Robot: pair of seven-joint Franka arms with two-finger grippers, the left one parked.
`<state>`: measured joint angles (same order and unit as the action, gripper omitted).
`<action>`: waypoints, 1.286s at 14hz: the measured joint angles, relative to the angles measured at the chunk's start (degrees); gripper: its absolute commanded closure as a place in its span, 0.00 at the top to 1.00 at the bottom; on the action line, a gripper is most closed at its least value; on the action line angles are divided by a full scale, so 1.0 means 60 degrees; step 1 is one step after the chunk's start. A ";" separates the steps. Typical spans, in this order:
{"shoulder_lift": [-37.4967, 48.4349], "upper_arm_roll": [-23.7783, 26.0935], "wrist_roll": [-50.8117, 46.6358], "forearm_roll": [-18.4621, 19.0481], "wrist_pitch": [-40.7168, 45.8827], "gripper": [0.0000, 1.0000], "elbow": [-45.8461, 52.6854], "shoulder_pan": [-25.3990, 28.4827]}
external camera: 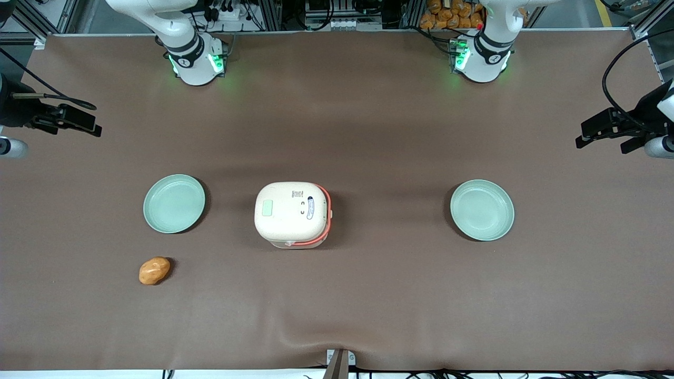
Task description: Press rice cooker button with right arm
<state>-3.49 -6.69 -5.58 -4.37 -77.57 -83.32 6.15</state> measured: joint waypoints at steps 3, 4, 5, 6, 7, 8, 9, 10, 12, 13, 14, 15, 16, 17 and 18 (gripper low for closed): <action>0.0000 0.0000 -0.0010 0.0014 -0.0026 1.00 0.0000 0.0000; 0.0000 0.0000 -0.0012 0.0017 -0.0026 1.00 0.0000 0.0000; 0.0000 0.0000 -0.0014 0.0017 -0.0026 1.00 0.0000 0.0000; 0.0000 0.0000 -0.0014 0.0018 -0.0026 1.00 0.0000 0.0000; 0.0000 0.0001 -0.0014 0.0018 -0.0027 1.00 0.0000 0.0000; 0.0000 0.0004 -0.0014 0.0018 -0.0027 1.00 0.0000 0.0000; 0.0000 0.0010 -0.0014 0.0018 -0.0029 1.00 0.0000 0.0001; 0.0000 0.0016 -0.0014 0.0018 -0.0031 1.00 0.0000 0.0003; 0.0000 0.0018 -0.0014 0.0018 -0.0035 1.00 0.0000 0.0005; 0.0000 0.0018 -0.0014 0.0019 -0.0044 1.00 0.0000 0.0005; 0.0000 0.0020 -0.0017 0.0050 -0.0056 1.00 0.0005 0.0008; 0.0000 0.0025 -0.0031 0.0124 -0.0069 1.00 0.0020 0.0016; 0.0000 0.0032 -0.0048 0.0185 -0.0085 1.00 0.0039 0.0024; 0.0000 0.0034 -0.0060 0.0198 -0.0109 1.00 0.0061 0.0040; 0.0000 0.0040 -0.0062 0.0200 -0.0117 1.00 0.0093 0.0067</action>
<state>-3.49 -6.45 -5.96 -3.17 -78.27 -82.76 6.54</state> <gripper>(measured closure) 0.000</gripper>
